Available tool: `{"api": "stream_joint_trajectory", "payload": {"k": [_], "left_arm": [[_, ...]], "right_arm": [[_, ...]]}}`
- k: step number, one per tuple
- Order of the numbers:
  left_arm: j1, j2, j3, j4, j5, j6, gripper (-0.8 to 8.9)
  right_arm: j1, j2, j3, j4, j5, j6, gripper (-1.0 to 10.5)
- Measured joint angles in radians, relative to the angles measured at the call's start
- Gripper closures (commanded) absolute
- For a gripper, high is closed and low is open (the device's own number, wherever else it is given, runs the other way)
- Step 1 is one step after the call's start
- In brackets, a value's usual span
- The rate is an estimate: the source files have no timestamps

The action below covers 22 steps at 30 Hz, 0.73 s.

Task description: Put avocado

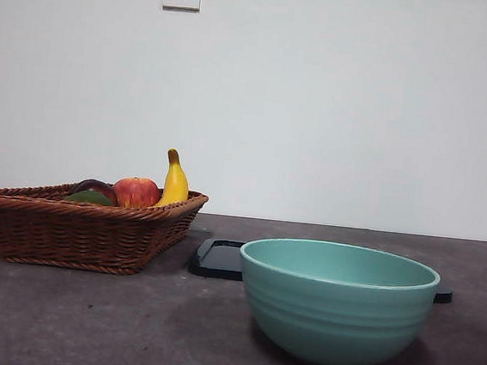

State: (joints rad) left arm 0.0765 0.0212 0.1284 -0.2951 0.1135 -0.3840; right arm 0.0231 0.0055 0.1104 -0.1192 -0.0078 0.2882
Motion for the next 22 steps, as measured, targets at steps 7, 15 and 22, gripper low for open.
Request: {"api": "stream_joint_trajectory", "payload": {"k": [7,15,22], "left_arm": [[0.0,0.114,0.2,-0.065,0.116,-0.014,8.03],[0.0,0.321,0.513,-0.379,0.257,0.124,8.04],[-0.041,0.447,0.711,-0.567,0.388,0.209,8.04]], "right_arm": [[0.0,0.064,0.239,-0.139,-0.063,0.018,9.4],[0.0,0.296,0.56,-0.499,-0.314,-0.091,9.4],[0.031,0.512,0.837,-0.783,-0.481,-0.187,9.4]]}}
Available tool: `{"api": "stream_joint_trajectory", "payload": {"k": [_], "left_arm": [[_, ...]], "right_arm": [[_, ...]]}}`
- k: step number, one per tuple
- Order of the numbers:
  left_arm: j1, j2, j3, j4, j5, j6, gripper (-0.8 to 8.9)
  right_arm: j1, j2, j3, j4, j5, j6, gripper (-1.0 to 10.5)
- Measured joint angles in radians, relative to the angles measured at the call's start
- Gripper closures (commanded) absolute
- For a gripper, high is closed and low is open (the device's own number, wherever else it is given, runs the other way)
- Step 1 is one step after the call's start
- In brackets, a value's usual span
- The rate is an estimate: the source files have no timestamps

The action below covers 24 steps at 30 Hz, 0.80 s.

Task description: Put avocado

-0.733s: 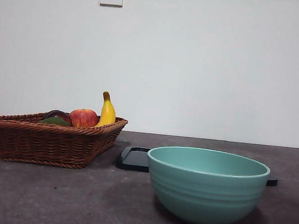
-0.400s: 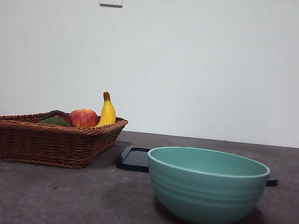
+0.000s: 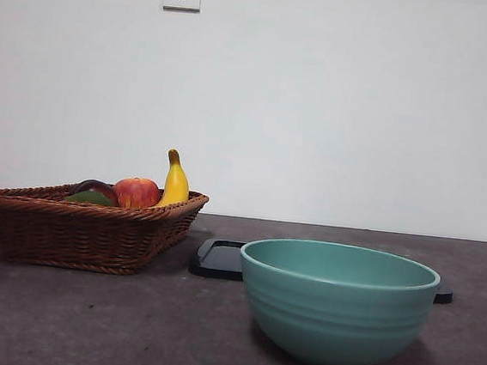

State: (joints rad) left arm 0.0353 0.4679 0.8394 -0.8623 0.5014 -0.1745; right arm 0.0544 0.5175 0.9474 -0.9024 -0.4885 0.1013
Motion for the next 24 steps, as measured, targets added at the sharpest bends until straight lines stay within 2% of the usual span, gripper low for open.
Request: {"api": "stream_joint_trajectory", "payload": {"k": [4,10,14,16,17,18,19,21,24], "left_arm": [[-0.04,0.084,0.117,-0.131,0.075,0.039,8.04],[-0.124,0.164,0.238,-0.297,0.077,0.092,8.04],[-0.162,0.172,0.244,-0.362,0.078,0.119,8.04],[-0.163,0.174,0.245,-0.362,0.078,0.13,7.5],[-0.163,0.174,0.244,-0.362,0.078,0.132,6.77],[-0.163,0.174,0.245,-0.362,0.078,0.132,5.57],[-0.163,0.174,0.245,-0.362,0.078,0.132,4.9],[-0.163,0.174,0.245,-0.362,0.078,0.132,4.36],[-0.163,0.175,0.245,-0.361,0.071,0.132,4.35]], "right_arm": [[0.063,0.092,0.107,-0.1,-0.05,-0.029,9.4],[0.23,0.174,0.165,-0.234,-0.061,-0.075,9.4],[0.319,0.195,0.165,-0.287,-0.061,-0.098,9.4],[0.331,0.195,0.165,-0.286,-0.061,-0.099,9.4],[0.331,0.195,0.165,-0.286,-0.061,-0.099,9.1],[0.331,0.195,0.165,-0.286,-0.061,-0.1,8.4],[0.331,0.195,0.165,-0.286,-0.061,-0.101,7.7],[0.331,0.195,0.165,-0.286,-0.061,-0.102,6.3],[0.331,0.195,0.165,-0.286,-0.061,-0.102,5.4]]}}
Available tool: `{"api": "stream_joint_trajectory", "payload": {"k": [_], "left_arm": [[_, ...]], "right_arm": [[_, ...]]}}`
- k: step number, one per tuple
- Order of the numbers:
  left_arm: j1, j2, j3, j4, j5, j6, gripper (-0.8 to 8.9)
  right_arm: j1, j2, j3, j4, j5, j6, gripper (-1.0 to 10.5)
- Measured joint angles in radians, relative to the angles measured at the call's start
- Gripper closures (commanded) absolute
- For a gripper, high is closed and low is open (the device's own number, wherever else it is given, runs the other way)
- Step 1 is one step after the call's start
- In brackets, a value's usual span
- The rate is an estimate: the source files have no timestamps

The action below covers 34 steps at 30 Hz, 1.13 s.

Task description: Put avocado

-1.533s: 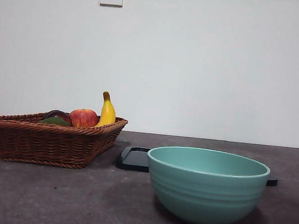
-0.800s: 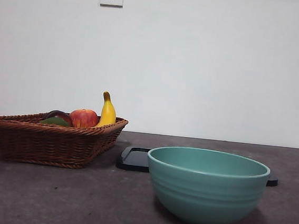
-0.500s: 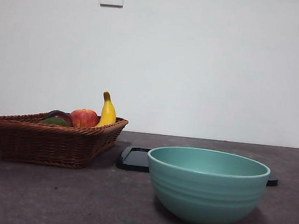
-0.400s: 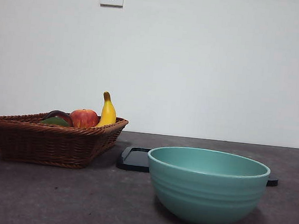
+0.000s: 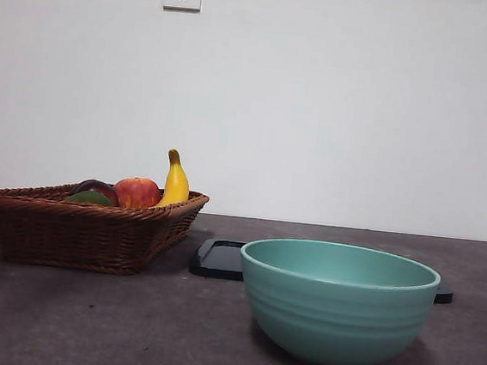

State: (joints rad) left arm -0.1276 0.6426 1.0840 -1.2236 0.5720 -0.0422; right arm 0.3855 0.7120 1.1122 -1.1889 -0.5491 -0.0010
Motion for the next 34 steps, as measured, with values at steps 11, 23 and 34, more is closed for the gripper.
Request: {"api": "stream_joint_trajectory", "payload": {"k": [11,23,34], "left_arm": [[-0.002,0.109,0.0,0.065,-0.044,-0.001,4.34],[-0.082,0.398,0.022,0.287,-0.227,-0.027,4.35],[-0.207,0.755,0.158,0.41,-0.486,-0.027,4.39]], "right_arm": [[0.0,0.018,0.0,0.0,0.0,0.0,5.4],[0.0,0.055,0.0,0.003,0.0,0.0,5.4],[0.0,0.076,0.0,0.003,0.0,0.0,5.4]]}}
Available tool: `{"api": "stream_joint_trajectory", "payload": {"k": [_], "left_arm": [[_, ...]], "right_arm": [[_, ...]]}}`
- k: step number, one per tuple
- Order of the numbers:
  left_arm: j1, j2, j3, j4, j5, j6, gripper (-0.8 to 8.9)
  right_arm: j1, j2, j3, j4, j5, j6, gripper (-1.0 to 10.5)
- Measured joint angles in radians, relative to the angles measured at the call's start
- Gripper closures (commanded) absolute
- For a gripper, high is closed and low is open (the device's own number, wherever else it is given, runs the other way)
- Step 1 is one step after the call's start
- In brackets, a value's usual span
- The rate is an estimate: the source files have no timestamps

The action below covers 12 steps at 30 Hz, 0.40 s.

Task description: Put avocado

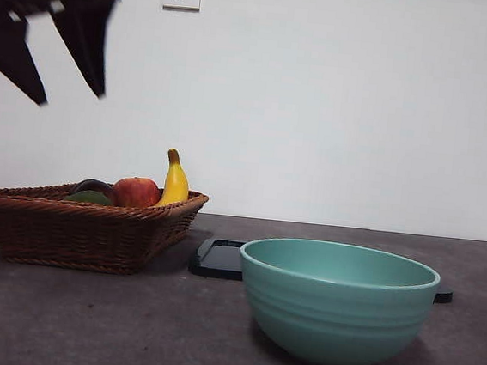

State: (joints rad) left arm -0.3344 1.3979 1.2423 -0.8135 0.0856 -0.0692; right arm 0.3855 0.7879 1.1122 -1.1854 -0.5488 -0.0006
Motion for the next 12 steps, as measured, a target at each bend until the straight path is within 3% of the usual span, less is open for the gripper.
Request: {"api": "stream_joint_trajectory", "payload": {"k": [12], "left_arm": [[-0.022,0.266,0.032,0.093,-0.099,0.0,4.39]], "right_arm": [[0.0,0.0,0.0,0.0,0.0,0.0,5.4]]}}
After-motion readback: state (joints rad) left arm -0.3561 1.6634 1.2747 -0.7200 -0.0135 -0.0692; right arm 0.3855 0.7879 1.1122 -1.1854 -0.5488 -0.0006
